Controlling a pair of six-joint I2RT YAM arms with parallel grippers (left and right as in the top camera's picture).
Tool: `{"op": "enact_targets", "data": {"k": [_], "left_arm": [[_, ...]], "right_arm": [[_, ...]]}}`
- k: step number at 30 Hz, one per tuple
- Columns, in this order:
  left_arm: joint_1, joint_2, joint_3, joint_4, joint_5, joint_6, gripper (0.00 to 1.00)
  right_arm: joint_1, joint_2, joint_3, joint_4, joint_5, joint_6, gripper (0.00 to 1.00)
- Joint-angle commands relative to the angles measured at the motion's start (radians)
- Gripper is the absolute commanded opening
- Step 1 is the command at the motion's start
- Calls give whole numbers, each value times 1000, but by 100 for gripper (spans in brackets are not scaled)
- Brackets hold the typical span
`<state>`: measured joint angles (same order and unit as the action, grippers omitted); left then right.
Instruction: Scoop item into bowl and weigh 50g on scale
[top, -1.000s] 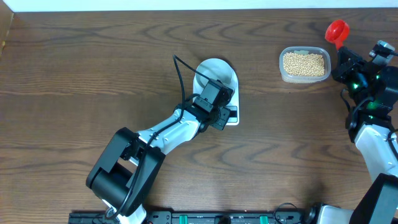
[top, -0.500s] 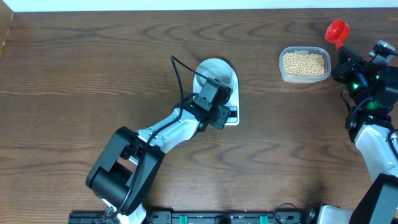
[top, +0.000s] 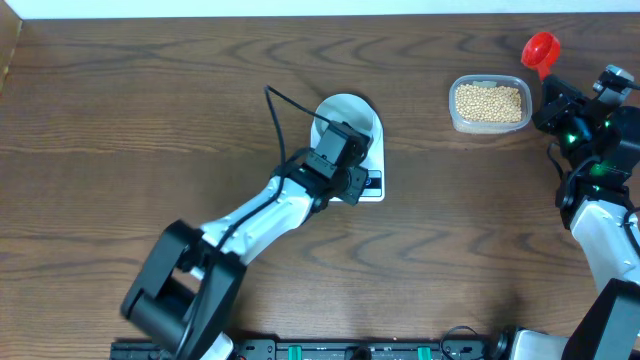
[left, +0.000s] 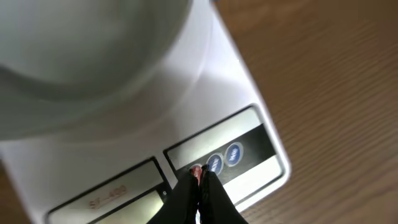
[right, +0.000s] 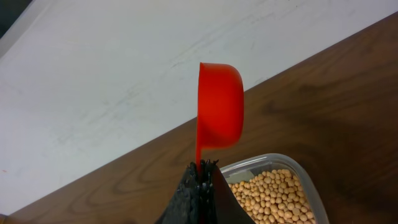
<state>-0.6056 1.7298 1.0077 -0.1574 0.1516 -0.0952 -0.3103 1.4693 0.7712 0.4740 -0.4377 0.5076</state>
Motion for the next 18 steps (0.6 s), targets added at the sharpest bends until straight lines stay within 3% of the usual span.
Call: {"op": "enact_targets", "data": {"k": [1,18], "left_arm": [[5,-34,3,-6,-6,-3,7],[15,-87,48,-21,-6,-3,7]], "right_arm": [[5,-14,16,0,-9,-16,1],[5,-14,16,1,-10,-15,1]]}}
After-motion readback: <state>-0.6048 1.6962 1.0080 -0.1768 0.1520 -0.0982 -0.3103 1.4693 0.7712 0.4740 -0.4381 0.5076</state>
